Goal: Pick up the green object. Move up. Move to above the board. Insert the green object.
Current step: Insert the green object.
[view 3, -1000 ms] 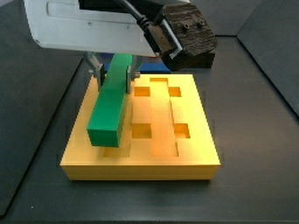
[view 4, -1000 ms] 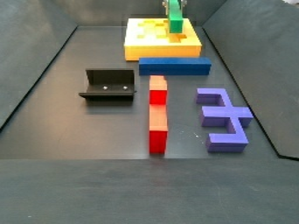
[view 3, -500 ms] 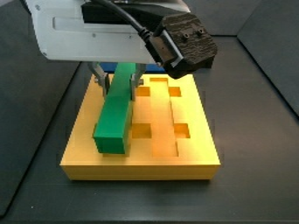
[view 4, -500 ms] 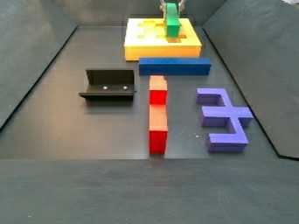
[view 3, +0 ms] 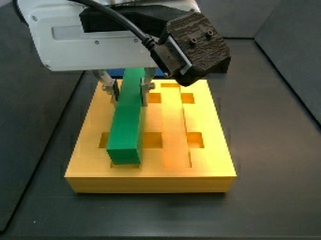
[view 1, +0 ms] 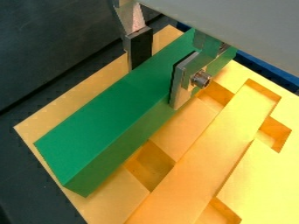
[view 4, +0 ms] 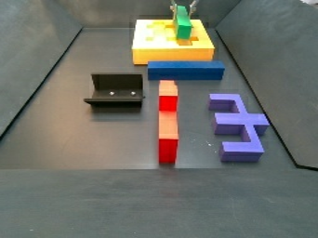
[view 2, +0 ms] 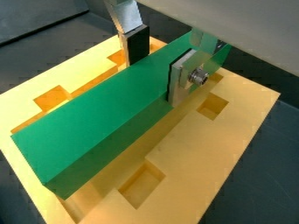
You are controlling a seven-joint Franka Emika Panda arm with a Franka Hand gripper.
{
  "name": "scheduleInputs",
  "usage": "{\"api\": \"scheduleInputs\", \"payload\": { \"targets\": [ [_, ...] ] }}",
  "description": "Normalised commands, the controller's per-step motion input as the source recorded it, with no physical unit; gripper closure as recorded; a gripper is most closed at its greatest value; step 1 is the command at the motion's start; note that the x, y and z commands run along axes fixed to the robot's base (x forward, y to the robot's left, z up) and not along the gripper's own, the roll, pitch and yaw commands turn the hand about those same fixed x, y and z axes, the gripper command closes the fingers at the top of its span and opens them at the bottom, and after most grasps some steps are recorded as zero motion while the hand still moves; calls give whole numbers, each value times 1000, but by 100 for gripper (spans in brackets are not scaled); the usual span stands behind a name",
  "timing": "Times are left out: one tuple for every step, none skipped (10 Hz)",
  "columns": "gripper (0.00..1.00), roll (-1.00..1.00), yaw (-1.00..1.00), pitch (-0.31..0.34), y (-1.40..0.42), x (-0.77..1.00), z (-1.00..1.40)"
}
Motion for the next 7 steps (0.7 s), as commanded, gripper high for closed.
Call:
{"api": "scheduleInputs", "payload": {
  "targets": [
    [100, 6, 0, 0, 54, -17, -346],
    [100, 0, 0, 0, 40, -66, -397],
    [100, 21, -26, 79, -43, 0, -303],
    [100, 0, -31, 61, 0, 0, -326],
    [100, 69, -14, 0, 0, -31, -346],
    [100, 44, 0, 0, 0, -6, -349],
    [100, 0, 0, 0, 0, 0, 0]
  ]
}}
